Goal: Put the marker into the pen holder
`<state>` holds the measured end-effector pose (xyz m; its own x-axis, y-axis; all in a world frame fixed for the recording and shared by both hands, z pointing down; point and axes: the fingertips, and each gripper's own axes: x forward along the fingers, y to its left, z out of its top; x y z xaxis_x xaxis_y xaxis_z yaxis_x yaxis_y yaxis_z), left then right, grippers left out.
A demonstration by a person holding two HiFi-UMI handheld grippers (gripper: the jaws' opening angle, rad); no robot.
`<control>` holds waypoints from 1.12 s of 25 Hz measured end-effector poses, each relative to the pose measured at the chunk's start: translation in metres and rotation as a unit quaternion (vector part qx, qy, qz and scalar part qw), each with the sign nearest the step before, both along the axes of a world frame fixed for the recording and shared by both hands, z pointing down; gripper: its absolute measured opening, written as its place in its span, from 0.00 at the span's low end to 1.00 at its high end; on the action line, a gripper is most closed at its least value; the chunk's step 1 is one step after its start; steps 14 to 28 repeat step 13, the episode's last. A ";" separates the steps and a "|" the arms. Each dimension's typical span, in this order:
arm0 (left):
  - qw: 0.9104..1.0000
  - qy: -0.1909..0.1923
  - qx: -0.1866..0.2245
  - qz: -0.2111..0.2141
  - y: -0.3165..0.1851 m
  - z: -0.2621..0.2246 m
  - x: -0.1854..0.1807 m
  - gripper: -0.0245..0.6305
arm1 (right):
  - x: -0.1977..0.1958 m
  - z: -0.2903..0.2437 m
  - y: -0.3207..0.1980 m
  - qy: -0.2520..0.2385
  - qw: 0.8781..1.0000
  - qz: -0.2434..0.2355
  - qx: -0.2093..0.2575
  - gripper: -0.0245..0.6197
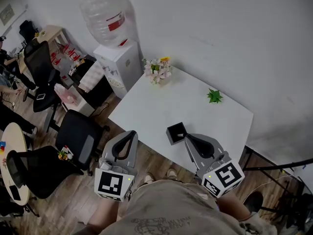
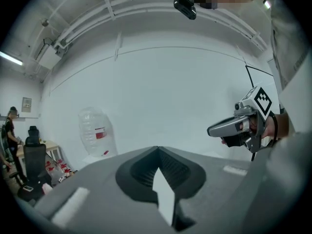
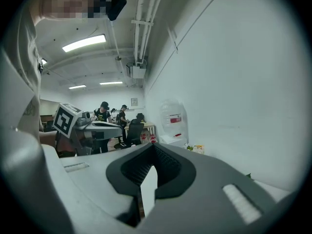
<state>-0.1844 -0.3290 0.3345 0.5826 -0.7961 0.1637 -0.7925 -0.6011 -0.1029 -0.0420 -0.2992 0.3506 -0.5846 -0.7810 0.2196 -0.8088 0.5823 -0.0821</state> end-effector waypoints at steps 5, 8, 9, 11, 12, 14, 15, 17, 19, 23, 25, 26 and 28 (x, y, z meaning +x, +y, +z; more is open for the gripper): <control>1.000 -0.002 -0.006 -0.013 0.000 0.002 -0.006 0.04 | -0.005 0.003 -0.001 -0.005 1.000 -0.003 -0.003 0.08; 1.000 -0.002 0.005 -0.006 0.000 -0.002 -0.006 0.04 | -0.007 0.001 -0.003 -0.001 1.000 -0.004 0.000 0.08; 1.000 -0.002 0.005 -0.006 0.000 -0.002 -0.007 0.04 | -0.008 0.001 -0.003 0.000 1.000 -0.003 0.001 0.08; 1.000 -0.002 0.003 -0.006 0.001 -0.001 -0.008 0.04 | -0.007 0.001 -0.004 -0.002 1.000 -0.001 0.001 0.08; 1.000 -0.002 0.002 -0.006 0.001 -0.001 -0.009 0.04 | -0.007 0.001 -0.004 -0.003 1.000 0.001 0.001 0.08; 1.000 -0.002 0.001 -0.006 0.002 -0.001 -0.009 0.04 | -0.007 0.000 -0.004 -0.004 1.000 0.002 0.000 0.08; 1.000 -0.002 0.001 -0.006 0.002 -0.001 -0.009 0.04 | -0.007 0.000 -0.004 -0.004 1.000 0.002 0.000 0.08; 1.000 -0.002 0.001 -0.006 0.002 -0.001 -0.009 0.04 | -0.007 0.000 -0.004 -0.004 1.000 0.002 0.000 0.08; 1.000 -0.002 0.001 -0.006 0.002 -0.001 -0.009 0.04 | -0.007 0.000 -0.004 -0.004 1.000 0.002 0.000 0.08; 1.000 -0.002 0.001 -0.006 0.002 -0.001 -0.009 0.04 | -0.007 0.000 -0.004 -0.004 1.000 0.002 0.000 0.08; 1.000 -0.002 0.001 -0.006 0.002 -0.001 -0.009 0.04 | -0.007 0.000 -0.004 -0.004 1.000 0.002 0.000 0.08; 1.000 -0.002 0.001 -0.006 0.002 -0.001 -0.009 0.04 | -0.007 0.000 -0.004 -0.004 1.000 0.002 0.000 0.08; 1.000 -0.002 0.001 -0.006 0.002 -0.001 -0.009 0.04 | -0.007 0.000 -0.004 -0.004 1.000 0.002 0.000 0.08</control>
